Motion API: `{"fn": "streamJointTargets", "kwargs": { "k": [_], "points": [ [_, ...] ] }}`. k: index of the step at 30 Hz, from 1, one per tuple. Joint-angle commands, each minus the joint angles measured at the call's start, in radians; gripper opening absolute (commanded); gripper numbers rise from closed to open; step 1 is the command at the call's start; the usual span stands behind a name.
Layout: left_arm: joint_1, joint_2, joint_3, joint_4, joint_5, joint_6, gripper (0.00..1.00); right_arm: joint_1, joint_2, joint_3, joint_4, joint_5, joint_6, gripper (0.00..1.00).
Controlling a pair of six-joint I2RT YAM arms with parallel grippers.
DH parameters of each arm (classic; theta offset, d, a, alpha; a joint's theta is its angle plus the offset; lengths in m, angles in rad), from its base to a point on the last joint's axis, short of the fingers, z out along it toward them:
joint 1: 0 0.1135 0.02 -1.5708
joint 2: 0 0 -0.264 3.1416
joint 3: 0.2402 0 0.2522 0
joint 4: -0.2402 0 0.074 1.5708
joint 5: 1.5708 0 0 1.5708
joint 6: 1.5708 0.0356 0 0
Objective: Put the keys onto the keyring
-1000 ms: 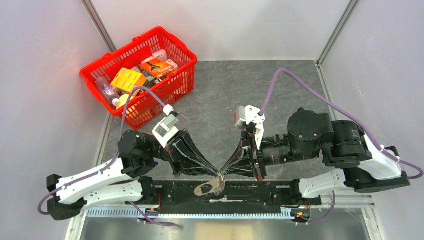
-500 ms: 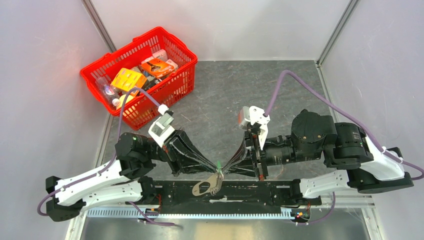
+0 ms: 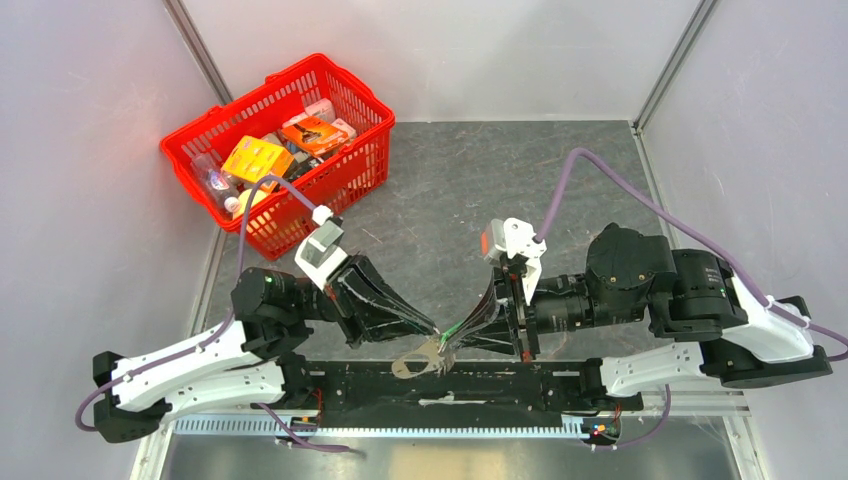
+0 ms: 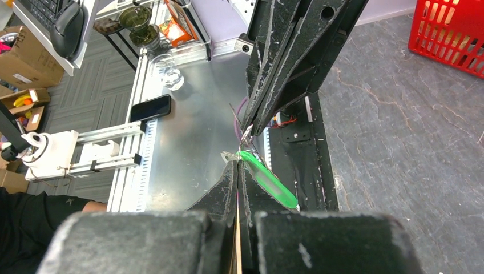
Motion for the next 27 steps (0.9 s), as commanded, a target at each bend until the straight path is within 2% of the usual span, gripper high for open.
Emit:
{"fn": "streamJointTargets", "kwargs": {
  "k": [1,6,11,14,15,20,27],
  "points": [
    [0.000,-0.003,0.003,0.105,-0.071,-0.028,0.02,0.002,-0.009,-0.008,0.007,-0.045,-0.040,0.00],
    [0.000,0.007,0.007,0.095,-0.102,-0.027,0.02,0.003,0.018,0.009,-0.007,-0.058,-0.069,0.00],
    [-0.001,0.020,0.034,-0.008,-0.167,0.011,0.02,0.003,0.059,0.046,-0.042,-0.056,-0.105,0.01],
    [0.000,0.032,0.043,-0.046,-0.195,0.025,0.02,0.003,0.048,0.041,-0.051,-0.016,-0.109,0.34],
    [-0.001,0.034,0.044,-0.055,-0.202,0.028,0.02,0.003,0.034,0.030,-0.046,0.002,-0.106,0.40],
    [-0.001,0.043,0.049,-0.082,-0.228,0.039,0.02,0.003,-0.063,-0.039,-0.010,0.052,-0.088,0.52],
    [-0.001,0.067,0.068,-0.129,-0.272,0.063,0.02,0.002,-0.180,-0.102,0.007,0.138,-0.052,0.56]
  ]
}}
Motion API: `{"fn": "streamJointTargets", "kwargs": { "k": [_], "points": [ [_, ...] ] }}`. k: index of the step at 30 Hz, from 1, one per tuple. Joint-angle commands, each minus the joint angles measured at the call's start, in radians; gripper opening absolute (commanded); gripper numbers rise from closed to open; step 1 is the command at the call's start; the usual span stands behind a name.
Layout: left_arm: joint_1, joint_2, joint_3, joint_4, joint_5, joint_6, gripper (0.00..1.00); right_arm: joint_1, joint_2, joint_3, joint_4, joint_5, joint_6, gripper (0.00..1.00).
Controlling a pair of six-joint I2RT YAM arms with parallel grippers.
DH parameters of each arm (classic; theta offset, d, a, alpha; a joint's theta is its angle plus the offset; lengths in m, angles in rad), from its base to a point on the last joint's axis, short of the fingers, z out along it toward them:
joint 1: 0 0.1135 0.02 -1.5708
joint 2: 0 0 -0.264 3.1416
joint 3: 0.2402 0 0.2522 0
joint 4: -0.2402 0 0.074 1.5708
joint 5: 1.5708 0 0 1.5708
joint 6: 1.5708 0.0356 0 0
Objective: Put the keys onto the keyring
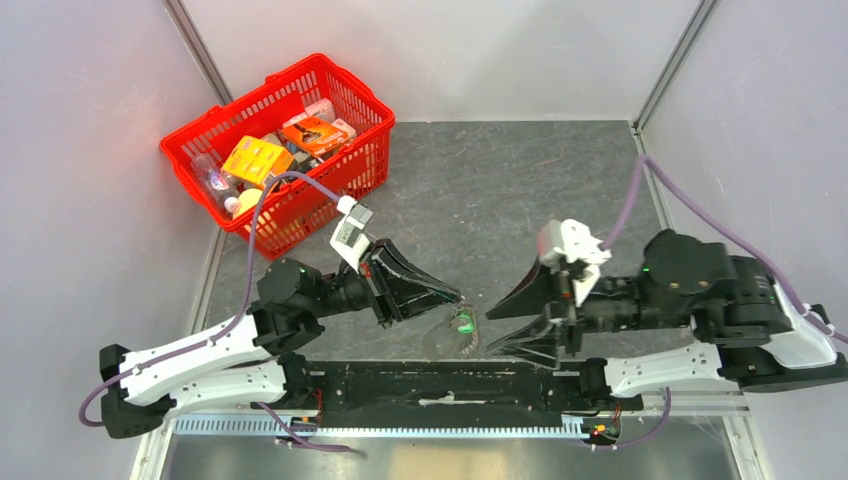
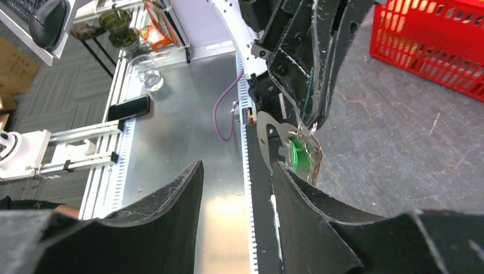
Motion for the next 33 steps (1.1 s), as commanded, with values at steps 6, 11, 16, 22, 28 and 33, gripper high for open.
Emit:
{"fn": "streamJointTargets", "kwargs": {
  "k": [6,11,16,22,28,33],
  "points": [
    [0.001,0.027,0.067,-0.038,-0.157,0.059,0.02,0.002,-0.159,-0.111,0.078,0.154,0.063,0.61],
    [0.000,0.070,0.113,-0.139,-0.262,0.082,0.02,0.002,-0.242,-0.204,0.108,0.231,0.117,0.62],
    [0.001,0.146,0.199,-0.252,-0.361,0.154,0.02,0.001,-0.266,-0.282,0.093,0.330,0.169,0.64],
    [0.014,0.280,0.310,-0.446,-0.515,0.235,0.02,0.002,-0.273,-0.404,0.067,0.446,0.242,0.67],
    [0.072,0.384,0.337,-0.515,-0.555,0.241,0.02,0.002,-0.272,-0.523,0.076,0.527,0.322,0.68],
    [0.126,0.431,0.318,-0.549,-0.579,0.218,0.02,0.001,-0.248,-0.602,0.078,0.573,0.377,0.69]
  ]
}}
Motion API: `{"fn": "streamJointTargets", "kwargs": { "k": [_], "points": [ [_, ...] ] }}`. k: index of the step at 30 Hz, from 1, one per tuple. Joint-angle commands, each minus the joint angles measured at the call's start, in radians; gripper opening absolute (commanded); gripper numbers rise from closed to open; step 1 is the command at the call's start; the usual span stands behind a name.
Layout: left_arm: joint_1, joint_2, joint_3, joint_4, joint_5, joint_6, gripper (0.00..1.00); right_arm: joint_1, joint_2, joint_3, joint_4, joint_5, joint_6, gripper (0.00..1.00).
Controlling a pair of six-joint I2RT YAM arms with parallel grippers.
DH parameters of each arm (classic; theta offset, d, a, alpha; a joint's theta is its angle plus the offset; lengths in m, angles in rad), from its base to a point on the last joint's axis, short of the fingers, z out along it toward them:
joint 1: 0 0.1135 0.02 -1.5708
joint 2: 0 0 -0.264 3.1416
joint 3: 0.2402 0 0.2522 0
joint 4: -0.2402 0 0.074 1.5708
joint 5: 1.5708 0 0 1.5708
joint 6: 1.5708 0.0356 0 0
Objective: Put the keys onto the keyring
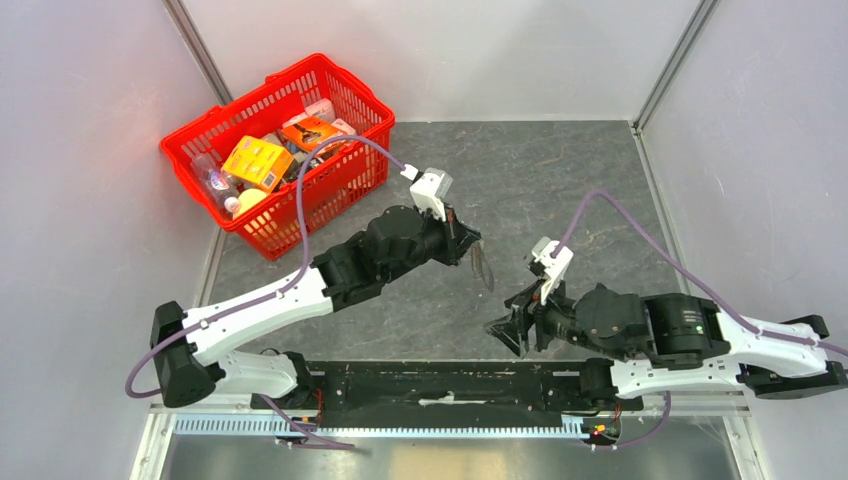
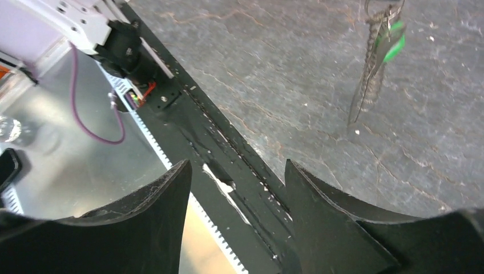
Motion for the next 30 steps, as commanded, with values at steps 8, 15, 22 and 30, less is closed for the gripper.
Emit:
{"fn": "streamJointTargets", "kwargs": {
  "k": [8,15,22,30],
  "points": [
    [0.073,0.008,-0.044,-0.092,-0.143,-0.006,0.02,0.002,0.063,-0.081,-0.036,0.225,0.133,0.70],
    [0.073,-0.075,-0.101,-0.107,-0.092,-0.042,0.02,0.001,0.177,-0.111,0.020,0.401,-0.024,0.75],
    [0.073,-0.166,-0.108,-0.157,-0.024,-0.064,0.02,-0.034,0.160,-0.200,0.218,0.363,-0.247,0.79],
    [0.072,-0.227,-0.101,-0.201,0.046,-0.058,0.02,-0.086,0.078,-0.181,0.266,0.126,-0.421,0.82]
  ]
}}
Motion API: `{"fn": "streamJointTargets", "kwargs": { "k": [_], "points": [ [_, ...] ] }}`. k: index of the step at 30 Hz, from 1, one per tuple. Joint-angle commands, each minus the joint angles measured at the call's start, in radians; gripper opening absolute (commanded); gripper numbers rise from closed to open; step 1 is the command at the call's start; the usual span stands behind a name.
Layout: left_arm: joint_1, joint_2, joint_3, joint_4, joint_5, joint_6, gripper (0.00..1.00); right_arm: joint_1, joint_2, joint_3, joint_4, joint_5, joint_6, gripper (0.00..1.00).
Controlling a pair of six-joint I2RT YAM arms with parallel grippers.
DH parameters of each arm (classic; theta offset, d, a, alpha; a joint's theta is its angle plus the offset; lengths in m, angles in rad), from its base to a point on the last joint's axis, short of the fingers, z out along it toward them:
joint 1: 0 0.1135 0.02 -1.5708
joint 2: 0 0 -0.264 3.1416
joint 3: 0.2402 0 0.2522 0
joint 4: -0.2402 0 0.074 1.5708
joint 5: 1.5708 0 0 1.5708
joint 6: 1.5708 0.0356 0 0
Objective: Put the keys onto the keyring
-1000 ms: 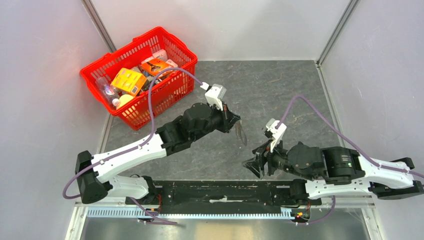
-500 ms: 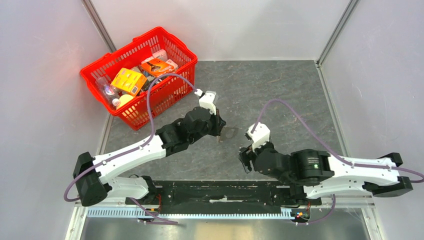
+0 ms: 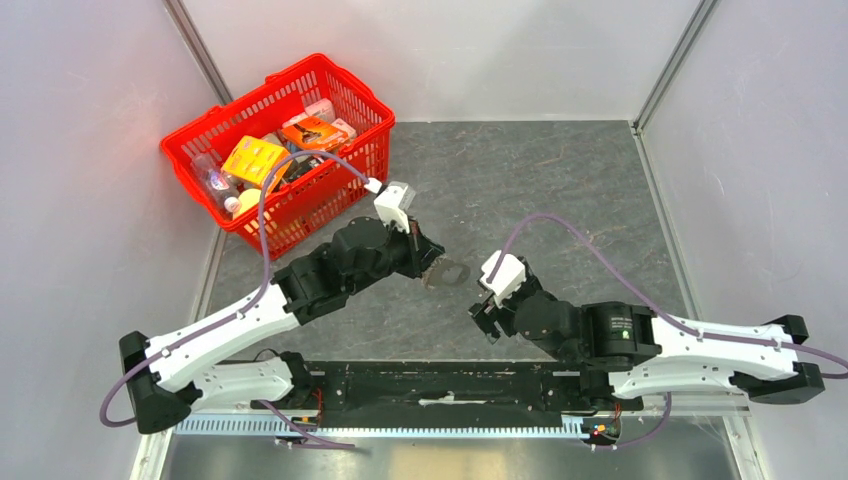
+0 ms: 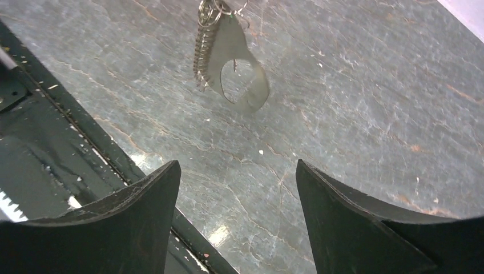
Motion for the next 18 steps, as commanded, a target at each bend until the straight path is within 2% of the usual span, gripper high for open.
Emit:
{"fn": "streamJointTargets", "kwargs": {
  "k": [1,6,18],
  "points": [
    [0.001,-0.049,0.014,-0.013,0.048,-0.026,0.02,-0.032,-0.055,0.043,0.056,-0.151,-0.126,0.82],
    [0.000,-0.081,0.020,-0.008,0.100,-0.041,0.02,-0.073,-0.055,0.055,0.063,-0.281,-0.130,0.84],
    [-0.001,-0.111,0.012,0.016,0.152,-0.065,0.02,-0.101,0.095,0.091,0.194,-0.257,-0.109,0.83]
  ]
}}
